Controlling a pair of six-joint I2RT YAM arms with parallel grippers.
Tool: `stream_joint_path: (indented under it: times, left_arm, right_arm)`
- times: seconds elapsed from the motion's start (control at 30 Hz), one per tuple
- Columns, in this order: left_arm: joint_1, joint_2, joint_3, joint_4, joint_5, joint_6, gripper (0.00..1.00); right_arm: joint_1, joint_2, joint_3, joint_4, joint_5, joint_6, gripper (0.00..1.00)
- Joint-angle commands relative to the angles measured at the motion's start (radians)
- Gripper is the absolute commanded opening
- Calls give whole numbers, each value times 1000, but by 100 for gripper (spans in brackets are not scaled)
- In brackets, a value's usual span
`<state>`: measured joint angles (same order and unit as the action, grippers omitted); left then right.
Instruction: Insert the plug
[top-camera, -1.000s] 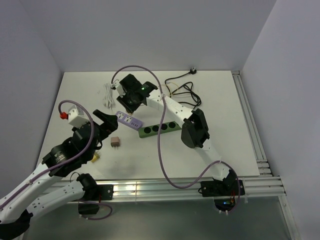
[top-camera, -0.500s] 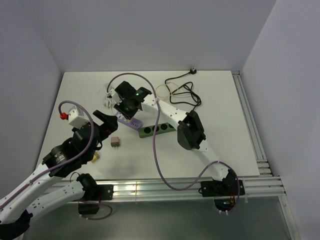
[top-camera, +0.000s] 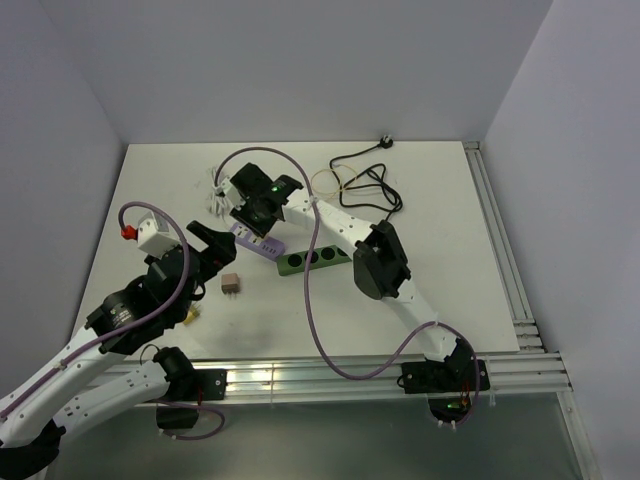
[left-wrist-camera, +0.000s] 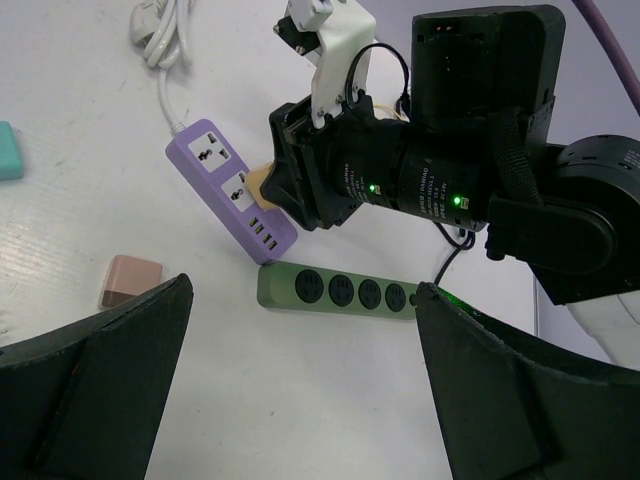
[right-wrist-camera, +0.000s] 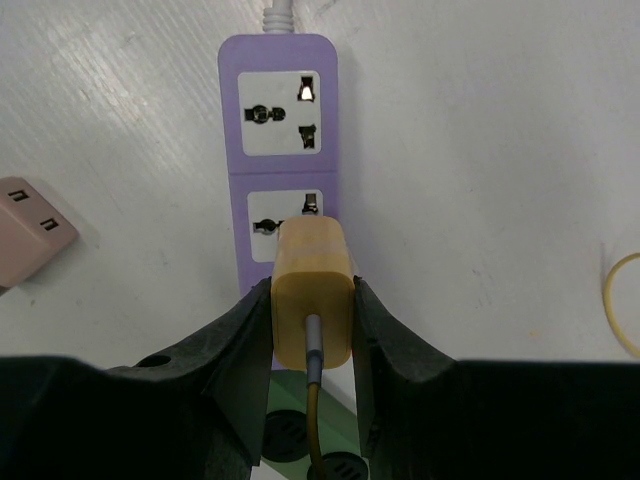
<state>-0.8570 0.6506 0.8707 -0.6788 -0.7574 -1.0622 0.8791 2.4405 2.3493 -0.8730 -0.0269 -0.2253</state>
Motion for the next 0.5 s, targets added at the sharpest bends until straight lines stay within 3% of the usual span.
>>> stream_joint_path:
  times: [0.0, 0.47]
  left_arm:
    - [3, -8, 1, 12, -10, 16, 99]
    - [3, -22, -9, 8, -19, 21, 99]
  right_arm:
    - [3, 2, -2, 37, -14, -14, 0]
    - [1, 51, 8, 52, 12, -52, 0]
